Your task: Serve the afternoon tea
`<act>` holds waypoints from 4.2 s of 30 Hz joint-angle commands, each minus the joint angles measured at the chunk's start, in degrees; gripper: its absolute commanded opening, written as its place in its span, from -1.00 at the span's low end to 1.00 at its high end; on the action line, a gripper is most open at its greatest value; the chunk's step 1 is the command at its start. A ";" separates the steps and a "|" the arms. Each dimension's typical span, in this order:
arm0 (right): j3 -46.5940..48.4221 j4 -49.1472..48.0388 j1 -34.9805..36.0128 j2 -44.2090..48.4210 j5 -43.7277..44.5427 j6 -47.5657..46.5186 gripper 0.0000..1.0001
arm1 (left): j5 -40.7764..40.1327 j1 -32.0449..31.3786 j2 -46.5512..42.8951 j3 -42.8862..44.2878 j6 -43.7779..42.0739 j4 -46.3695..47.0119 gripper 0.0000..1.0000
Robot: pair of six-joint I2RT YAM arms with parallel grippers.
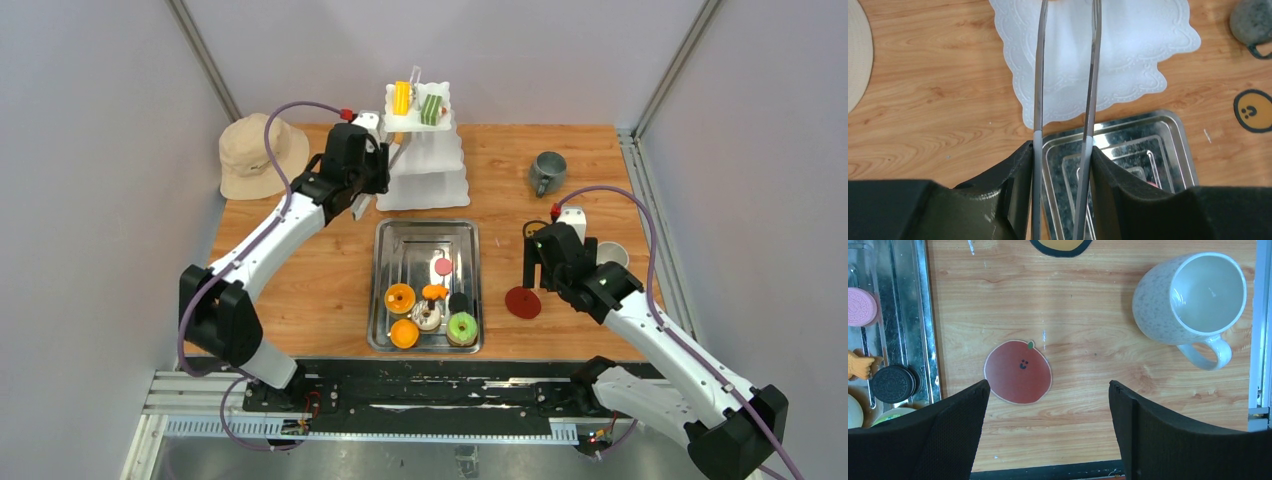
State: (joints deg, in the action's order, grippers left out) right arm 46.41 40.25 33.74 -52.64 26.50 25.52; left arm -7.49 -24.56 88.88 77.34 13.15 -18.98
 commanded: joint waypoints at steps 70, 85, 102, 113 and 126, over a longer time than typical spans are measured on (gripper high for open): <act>0.49 -1.61 0.37 -2.49 -2.74 -0.10 0.74 | 10.49 -18.86 -11.67 -19.08 -16.11 -16.45 0.00; 0.19 -1.62 0.31 -2.15 -2.58 0.00 0.74 | 8.68 -20.88 -5.98 -16.95 -16.71 -16.26 0.05; -0.13 -1.59 0.36 -1.99 -1.91 -0.16 0.74 | 6.25 -20.97 -8.95 -13.38 -14.77 -15.46 -0.41; -0.55 -1.69 0.32 -1.41 -1.37 -0.69 0.74 | -0.38 -19.55 -13.85 -7.79 -9.90 -14.42 -0.48; -0.54 -2.54 0.34 -1.41 -1.36 -1.12 0.74 | -4.12 -14.14 -16.36 -5.54 -5.06 -12.90 -0.48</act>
State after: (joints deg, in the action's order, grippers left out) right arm 46.41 38.24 33.74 -54.63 23.64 25.47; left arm -8.32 -39.94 73.54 69.76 6.31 -34.35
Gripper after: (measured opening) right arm 0.872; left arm 0.434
